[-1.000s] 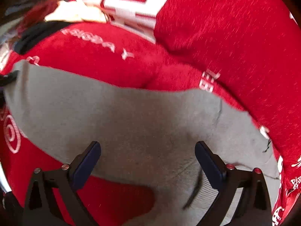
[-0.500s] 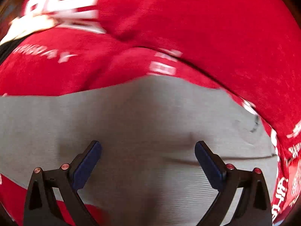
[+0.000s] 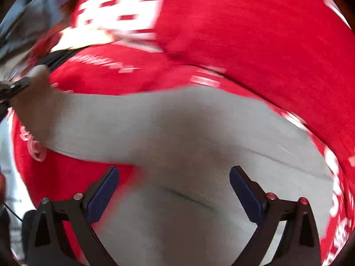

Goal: Fold small clothes
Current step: 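Lay the sleeve across the sweatshirt back with the left gripper and open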

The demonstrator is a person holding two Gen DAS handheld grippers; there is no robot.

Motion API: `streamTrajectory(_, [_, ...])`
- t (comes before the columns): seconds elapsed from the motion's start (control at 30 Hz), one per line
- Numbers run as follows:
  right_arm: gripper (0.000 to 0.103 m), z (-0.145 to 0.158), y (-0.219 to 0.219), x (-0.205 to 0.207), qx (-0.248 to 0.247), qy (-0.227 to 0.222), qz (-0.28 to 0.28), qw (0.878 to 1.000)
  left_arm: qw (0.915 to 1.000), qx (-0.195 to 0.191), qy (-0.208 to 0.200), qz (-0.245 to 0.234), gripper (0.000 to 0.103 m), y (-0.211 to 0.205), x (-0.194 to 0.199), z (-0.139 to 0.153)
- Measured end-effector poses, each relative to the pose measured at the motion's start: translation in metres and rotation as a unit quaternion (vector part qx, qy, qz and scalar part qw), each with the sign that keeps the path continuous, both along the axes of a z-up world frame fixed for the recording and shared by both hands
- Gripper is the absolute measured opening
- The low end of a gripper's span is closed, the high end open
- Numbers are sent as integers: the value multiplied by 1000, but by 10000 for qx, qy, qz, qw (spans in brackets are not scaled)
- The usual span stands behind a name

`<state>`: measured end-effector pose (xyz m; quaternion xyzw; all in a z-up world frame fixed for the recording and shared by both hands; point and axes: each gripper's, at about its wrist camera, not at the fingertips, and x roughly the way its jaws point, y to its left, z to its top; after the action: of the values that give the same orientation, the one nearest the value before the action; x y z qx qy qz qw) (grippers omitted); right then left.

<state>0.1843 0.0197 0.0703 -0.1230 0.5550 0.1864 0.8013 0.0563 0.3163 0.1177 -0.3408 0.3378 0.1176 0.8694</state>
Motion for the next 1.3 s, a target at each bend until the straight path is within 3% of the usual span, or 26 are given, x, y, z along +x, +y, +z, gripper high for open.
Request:
streamTrajectory(0.17, [100,6,-163,-7,-242,48,-1306,9911,9954,232,65,-929,7,-99,48,25])
streamTrajectory(0.27, [100,11,-222,-18,-167,27,-1728,9848,9876,410,61,-1513,7,-169,71,41])
streamTrajectory(0.4, [100,18,-285,-32,-1,-166,-2102,9775,9710,591,131,-2312,7,-275,98,50])
streamTrajectory(0.57, [100,13,-332,-49,265,-199,-2378,9708,9521,669,529,-2936,7,-386,124,22])
streamTrajectory(0.7, [100,-3,-359,-58,409,-119,-2565,9656,9337,901,1028,-3310,7,-468,137,-26])
streamTrajectory(0.8, [100,-12,-380,-66,563,-72,-2701,9612,9271,886,1299,-3401,7,-504,140,-53])
streamTrajectory(0.9, [100,-20,-397,-74,669,-62,-2798,9577,9243,915,1414,-3425,7,-523,141,-68])
streamTrajectory(1.03, [100,-29,-410,-81,749,12,-2936,9530,9137,1004,1709,-3549,8,-532,144,-84])
streamTrajectory(1.07, [100,-30,-412,-82,784,19,-2968,9517,9124,1041,1665,-3592,17,-532,143,-82])
streamTrajectory(1.13, [100,-30,-415,-84,863,-1,-2999,9501,9046,1041,1667,-3783,56,-535,143,-77])
streamTrajectory(1.17, [100,-29,-416,-85,901,-21,-2998,9497,9031,1062,1691,-3802,85,-536,142,-73])
streamTrajectory(1.23, [100,-27,-414,-84,949,-46,-2974,9500,9106,1132,1460,-3698,90,-533,137,-57])
streamTrajectory(1.3, [100,-23,-410,-84,993,-91,-2919,9512,9052,868,1378,-3925,90,-528,135,-45])
